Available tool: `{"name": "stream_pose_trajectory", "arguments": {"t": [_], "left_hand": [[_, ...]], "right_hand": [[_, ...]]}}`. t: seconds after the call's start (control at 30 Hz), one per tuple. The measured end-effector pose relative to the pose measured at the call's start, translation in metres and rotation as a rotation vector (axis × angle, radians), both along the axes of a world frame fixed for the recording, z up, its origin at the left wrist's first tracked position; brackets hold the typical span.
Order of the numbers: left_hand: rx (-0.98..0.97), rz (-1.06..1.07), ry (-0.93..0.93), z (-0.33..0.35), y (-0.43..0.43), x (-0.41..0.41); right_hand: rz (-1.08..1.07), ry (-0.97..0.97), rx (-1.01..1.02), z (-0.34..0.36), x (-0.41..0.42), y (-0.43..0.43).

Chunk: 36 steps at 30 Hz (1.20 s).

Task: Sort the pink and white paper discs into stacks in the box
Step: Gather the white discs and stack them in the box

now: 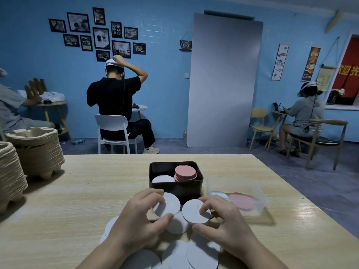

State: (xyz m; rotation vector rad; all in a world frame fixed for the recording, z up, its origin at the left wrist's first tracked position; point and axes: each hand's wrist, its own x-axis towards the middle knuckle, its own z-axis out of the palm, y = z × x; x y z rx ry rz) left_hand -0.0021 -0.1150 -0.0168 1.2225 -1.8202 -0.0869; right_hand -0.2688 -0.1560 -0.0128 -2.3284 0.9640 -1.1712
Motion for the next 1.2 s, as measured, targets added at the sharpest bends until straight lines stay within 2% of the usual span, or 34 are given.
{"name": "stream_pose_trajectory", "arguments": {"t": [0.1, 0.53, 0.73, 1.2], "left_hand": [[-0.013, -0.013, 0.016, 0.002, 0.0, -0.002], [0.036, -0.135, -0.145, -0.002, -0.002, -0.016], [0.098, -0.145, 0.021, 0.004, 0.002, -0.009], [0.126, -0.187, 0.057, 0.002, 0.0, -0.013]], "right_hand": [[0.02, 0.003, 0.007, -0.002, 0.001, 0.0], [0.11, 0.038, 0.01, -0.004, 0.009, -0.001], [0.058, 0.024, -0.005, -0.001, 0.007, 0.0], [0.103, -0.039, 0.053, -0.001, 0.011, 0.0]]}}
